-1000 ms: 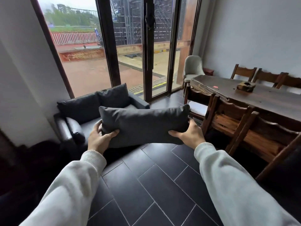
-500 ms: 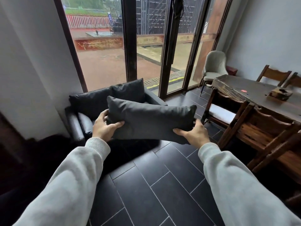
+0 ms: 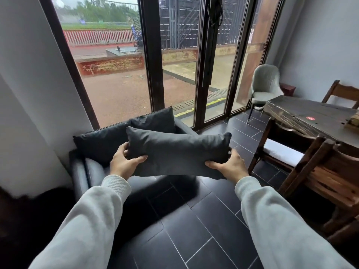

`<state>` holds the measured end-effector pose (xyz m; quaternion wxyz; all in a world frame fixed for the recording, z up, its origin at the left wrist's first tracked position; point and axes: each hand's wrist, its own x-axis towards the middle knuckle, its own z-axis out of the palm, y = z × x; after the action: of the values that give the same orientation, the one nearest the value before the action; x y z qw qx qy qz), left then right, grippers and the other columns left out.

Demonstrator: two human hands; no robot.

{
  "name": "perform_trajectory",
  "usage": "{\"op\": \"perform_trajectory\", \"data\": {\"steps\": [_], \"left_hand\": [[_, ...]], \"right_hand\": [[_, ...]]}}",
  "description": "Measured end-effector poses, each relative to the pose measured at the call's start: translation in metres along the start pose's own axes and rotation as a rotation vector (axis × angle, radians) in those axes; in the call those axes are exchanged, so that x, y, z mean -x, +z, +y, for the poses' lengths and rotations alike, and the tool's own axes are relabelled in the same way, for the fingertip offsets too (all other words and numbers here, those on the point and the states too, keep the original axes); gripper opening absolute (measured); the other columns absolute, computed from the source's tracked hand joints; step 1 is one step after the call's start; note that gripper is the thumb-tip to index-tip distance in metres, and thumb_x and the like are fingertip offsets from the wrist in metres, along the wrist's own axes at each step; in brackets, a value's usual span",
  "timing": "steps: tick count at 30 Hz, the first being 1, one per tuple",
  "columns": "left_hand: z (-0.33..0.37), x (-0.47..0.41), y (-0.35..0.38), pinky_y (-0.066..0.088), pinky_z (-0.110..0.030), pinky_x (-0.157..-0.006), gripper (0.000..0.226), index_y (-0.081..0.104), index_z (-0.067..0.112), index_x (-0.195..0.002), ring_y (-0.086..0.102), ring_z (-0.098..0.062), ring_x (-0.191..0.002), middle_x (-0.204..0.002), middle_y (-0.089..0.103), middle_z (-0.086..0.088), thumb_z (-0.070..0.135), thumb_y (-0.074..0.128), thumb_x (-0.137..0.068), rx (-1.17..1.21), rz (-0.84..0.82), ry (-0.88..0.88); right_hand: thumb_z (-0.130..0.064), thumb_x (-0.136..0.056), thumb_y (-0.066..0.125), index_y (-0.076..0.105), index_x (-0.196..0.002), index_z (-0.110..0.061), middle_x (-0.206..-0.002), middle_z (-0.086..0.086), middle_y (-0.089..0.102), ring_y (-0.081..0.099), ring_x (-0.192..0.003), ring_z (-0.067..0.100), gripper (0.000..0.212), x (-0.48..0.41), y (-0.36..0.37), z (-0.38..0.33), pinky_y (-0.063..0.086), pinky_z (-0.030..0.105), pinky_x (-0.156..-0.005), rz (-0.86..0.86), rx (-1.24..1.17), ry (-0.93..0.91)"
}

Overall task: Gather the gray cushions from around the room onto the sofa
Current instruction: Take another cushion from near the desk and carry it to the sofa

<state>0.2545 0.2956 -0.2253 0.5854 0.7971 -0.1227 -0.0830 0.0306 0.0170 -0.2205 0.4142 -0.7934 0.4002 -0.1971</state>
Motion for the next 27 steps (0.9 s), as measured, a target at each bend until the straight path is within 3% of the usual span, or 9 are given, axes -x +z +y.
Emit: {"op": "perform_trajectory", "data": {"steps": [2, 11, 22, 27], "left_hand": [[0.008, -0.033, 0.019, 0.052, -0.034, -0.098, 0.082, 0.058, 0.032, -0.141, 0.062, -0.018, -0.115, -0.127, 0.069, -0.003, 0.029, 0.096, -0.069, -0.021, 0.005, -0.015], [0.037, -0.151, 0.077, 0.052, -0.049, -0.107, 0.084, 0.055, 0.029, -0.145, 0.062, -0.025, -0.124, -0.132, 0.068, -0.005, 0.026, 0.095, -0.07, -0.059, 0.016, -0.052], [0.031, -0.285, 0.131, 0.052, -0.05, -0.107, 0.082, 0.054, 0.024, -0.146, 0.065, -0.026, -0.119, -0.127, 0.068, -0.007, 0.013, 0.091, -0.074, -0.019, -0.046, -0.109], [0.023, -0.374, 0.167, 0.053, -0.049, -0.105, 0.086, 0.051, 0.021, -0.149, 0.066, -0.027, -0.117, -0.121, 0.07, -0.005, 0.01, 0.091, -0.074, 0.004, -0.13, -0.128]], "right_hand": [[-0.053, -0.062, 0.098, 0.053, -0.146, -0.02, -0.137, 0.004, 0.068, 0.063, -0.128, 0.029, 0.102, -0.04, 0.003, -0.002, 0.045, 0.032, -0.097, -0.014, 0.008, 0.0], [-0.054, -0.056, 0.099, 0.058, -0.144, -0.023, -0.131, 0.002, 0.072, 0.066, -0.121, 0.026, 0.101, -0.194, 0.021, -0.011, 0.053, 0.038, -0.104, -0.056, -0.049, -0.017], [-0.074, -0.039, 0.086, 0.059, -0.135, -0.024, -0.123, -0.001, 0.072, 0.067, -0.117, 0.025, 0.112, -0.314, 0.075, -0.008, 0.053, 0.035, -0.098, -0.002, -0.093, 0.044], [-0.073, -0.037, 0.088, 0.057, -0.139, -0.022, -0.128, 0.0, 0.07, 0.064, -0.122, 0.026, 0.118, -0.382, 0.104, -0.005, 0.053, 0.042, -0.104, 0.05, -0.116, 0.104]]}}
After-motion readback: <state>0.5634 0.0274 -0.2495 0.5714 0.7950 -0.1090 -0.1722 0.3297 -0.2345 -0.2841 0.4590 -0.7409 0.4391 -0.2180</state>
